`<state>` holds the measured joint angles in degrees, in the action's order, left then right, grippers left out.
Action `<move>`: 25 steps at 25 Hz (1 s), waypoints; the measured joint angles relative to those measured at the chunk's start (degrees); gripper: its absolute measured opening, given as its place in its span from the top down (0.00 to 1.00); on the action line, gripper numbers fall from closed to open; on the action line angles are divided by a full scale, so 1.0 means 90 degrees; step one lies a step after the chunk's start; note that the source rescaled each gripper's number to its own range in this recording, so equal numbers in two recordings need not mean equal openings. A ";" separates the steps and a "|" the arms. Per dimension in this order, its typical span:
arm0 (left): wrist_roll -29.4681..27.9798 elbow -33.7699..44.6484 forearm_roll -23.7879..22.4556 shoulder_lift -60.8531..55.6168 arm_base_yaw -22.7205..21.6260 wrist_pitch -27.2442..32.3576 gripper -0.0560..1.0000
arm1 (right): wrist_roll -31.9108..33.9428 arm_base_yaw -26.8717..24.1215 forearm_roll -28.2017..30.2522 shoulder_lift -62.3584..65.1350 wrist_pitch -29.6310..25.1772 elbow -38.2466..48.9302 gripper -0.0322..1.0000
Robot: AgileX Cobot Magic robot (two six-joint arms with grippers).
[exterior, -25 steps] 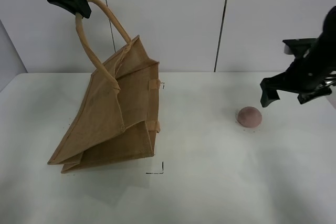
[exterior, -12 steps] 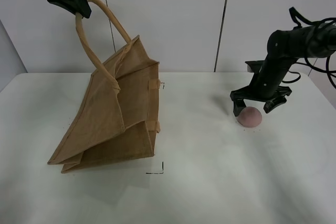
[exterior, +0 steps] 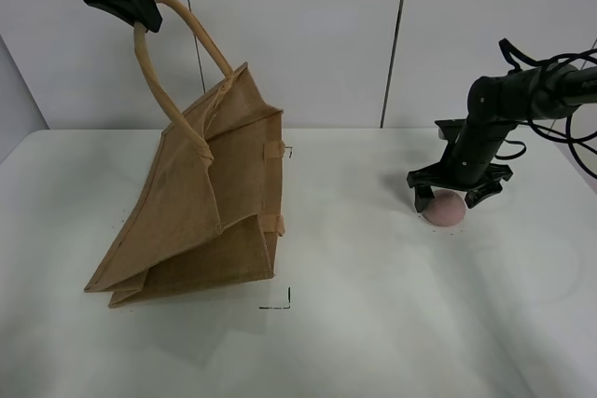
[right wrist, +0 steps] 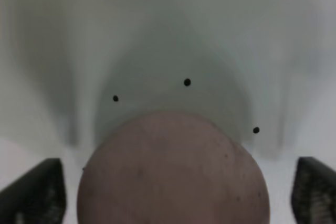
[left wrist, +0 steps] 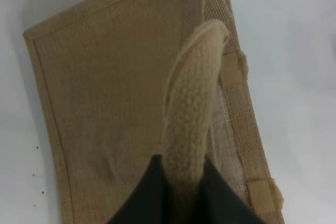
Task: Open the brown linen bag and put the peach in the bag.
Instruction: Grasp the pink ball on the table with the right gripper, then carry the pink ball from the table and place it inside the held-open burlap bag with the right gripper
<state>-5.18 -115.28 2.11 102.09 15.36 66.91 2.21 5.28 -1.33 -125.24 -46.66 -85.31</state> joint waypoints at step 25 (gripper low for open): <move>0.0068 0.0000 0.0005 -0.0300 0.0000 0.0000 0.95 | -0.1912 0.0949 -0.3357 0.1123 -0.1253 -0.2456 0.97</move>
<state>-4.56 -115.28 2.16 99.39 15.36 66.91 -15.00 13.82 -31.54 -115.14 -57.94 -107.41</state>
